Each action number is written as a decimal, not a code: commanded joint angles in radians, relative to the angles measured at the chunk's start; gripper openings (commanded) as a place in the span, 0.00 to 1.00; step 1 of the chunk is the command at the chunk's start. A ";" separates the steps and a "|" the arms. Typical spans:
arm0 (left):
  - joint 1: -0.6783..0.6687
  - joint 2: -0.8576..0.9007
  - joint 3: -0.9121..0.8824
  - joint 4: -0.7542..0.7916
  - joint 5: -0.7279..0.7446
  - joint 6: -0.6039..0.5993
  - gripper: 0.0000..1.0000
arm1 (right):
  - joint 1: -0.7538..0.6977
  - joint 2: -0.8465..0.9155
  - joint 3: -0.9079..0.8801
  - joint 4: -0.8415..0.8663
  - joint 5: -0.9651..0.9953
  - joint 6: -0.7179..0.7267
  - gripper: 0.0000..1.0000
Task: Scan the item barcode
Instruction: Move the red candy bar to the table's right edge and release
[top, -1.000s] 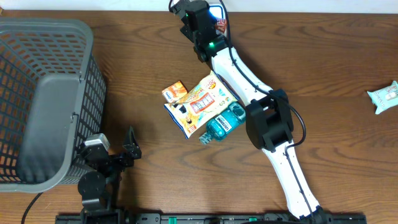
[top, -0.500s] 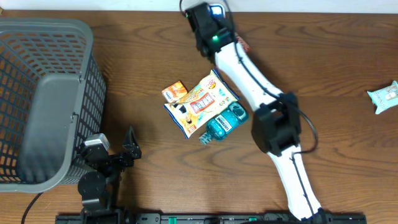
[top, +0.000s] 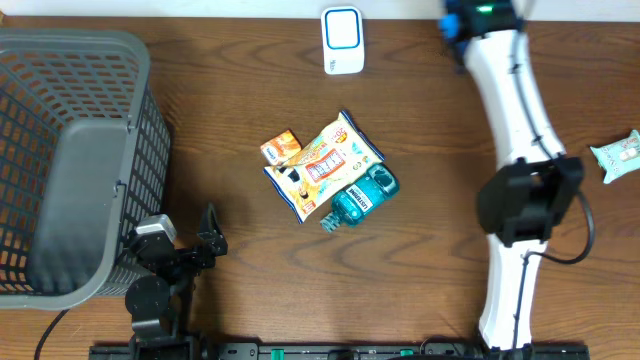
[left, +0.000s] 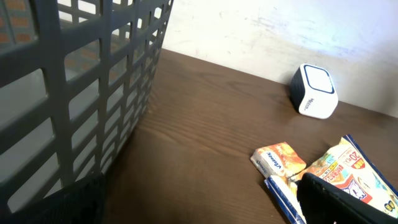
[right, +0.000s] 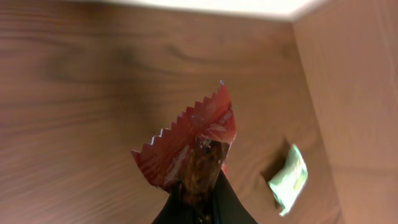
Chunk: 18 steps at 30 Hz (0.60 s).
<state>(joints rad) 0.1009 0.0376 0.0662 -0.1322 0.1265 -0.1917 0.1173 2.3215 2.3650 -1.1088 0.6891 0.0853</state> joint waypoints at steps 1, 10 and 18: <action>-0.002 -0.001 -0.025 -0.009 -0.008 -0.013 0.98 | -0.101 0.023 -0.027 0.005 -0.026 0.115 0.01; -0.002 -0.001 -0.025 -0.009 -0.008 -0.013 0.98 | -0.357 0.026 -0.282 0.193 -0.097 0.176 0.01; -0.002 -0.001 -0.025 -0.009 -0.008 -0.013 0.98 | -0.477 0.015 -0.360 0.251 -0.051 0.172 0.10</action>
<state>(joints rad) 0.1009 0.0376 0.0662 -0.1322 0.1265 -0.1917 -0.3462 2.3528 1.9869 -0.8509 0.5987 0.2413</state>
